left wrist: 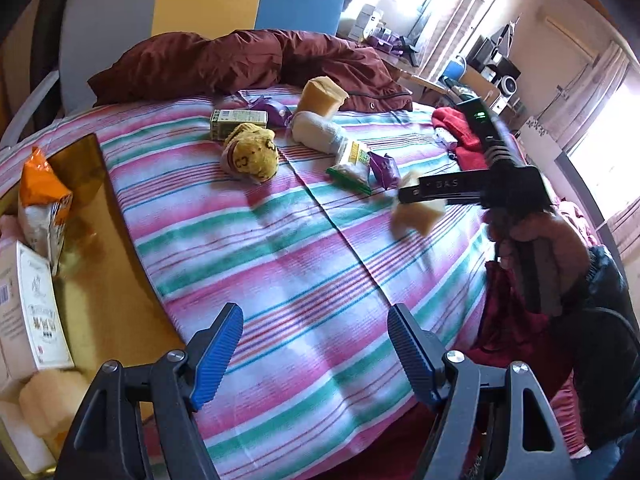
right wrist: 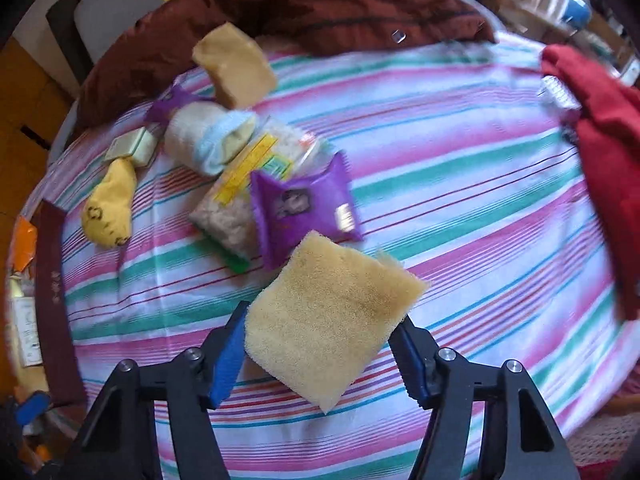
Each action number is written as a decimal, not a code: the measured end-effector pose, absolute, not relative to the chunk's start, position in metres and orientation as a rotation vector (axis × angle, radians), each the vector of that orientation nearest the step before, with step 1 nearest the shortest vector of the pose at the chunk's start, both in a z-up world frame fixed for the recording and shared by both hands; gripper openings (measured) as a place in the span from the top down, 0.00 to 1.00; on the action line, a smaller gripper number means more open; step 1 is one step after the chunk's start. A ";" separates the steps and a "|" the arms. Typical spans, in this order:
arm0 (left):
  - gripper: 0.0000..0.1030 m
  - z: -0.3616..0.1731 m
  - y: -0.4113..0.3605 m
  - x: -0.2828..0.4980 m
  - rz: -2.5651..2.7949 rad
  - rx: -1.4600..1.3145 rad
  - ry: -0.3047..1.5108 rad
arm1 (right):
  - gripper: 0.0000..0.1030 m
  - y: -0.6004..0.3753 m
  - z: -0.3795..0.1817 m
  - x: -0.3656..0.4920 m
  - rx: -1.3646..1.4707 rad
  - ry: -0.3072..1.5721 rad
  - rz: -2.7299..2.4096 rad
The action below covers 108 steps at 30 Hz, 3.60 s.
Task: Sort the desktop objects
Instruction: 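Grasp the yellow sponge on the bedspread with the right tool and lift it, then grasp the purple snack pack with the left tool while the right tool holds the sponge, then drop the purple pack and yellow sponge into the gold tray with both tools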
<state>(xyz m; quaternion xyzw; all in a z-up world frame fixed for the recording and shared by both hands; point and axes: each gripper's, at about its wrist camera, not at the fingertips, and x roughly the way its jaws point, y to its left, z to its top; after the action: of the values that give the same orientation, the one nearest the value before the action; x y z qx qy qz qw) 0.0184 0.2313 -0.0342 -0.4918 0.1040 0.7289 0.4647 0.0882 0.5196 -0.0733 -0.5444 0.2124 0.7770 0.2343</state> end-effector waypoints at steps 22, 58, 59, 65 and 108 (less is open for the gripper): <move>0.38 -0.052 0.384 0.004 1.717 -1.164 0.437 | 0.35 0.564 -0.020 0.139 -1.025 0.830 2.172; 0.59 -0.105 0.534 0.013 1.588 -1.032 0.659 | 0.34 0.587 -0.021 0.159 -0.946 1.042 2.172; 0.59 -0.104 0.531 0.012 1.583 -1.038 0.638 | 0.34 0.587 -0.021 0.159 -0.947 1.042 2.168; 0.59 -0.086 0.508 0.014 1.605 -1.006 0.574 | 0.34 0.587 -0.022 0.157 -0.953 1.027 2.163; 0.53 -0.015 0.017 -0.151 2.419 -1.194 -0.062 | 0.30 0.245 0.014 0.003 -1.515 0.400 3.049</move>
<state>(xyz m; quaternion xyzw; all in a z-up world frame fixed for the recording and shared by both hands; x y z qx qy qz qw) -0.1511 0.0170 -0.0150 -0.4316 -0.0223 0.8745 0.2201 0.0034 0.2447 0.0140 -0.4375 0.1154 0.8803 -0.1428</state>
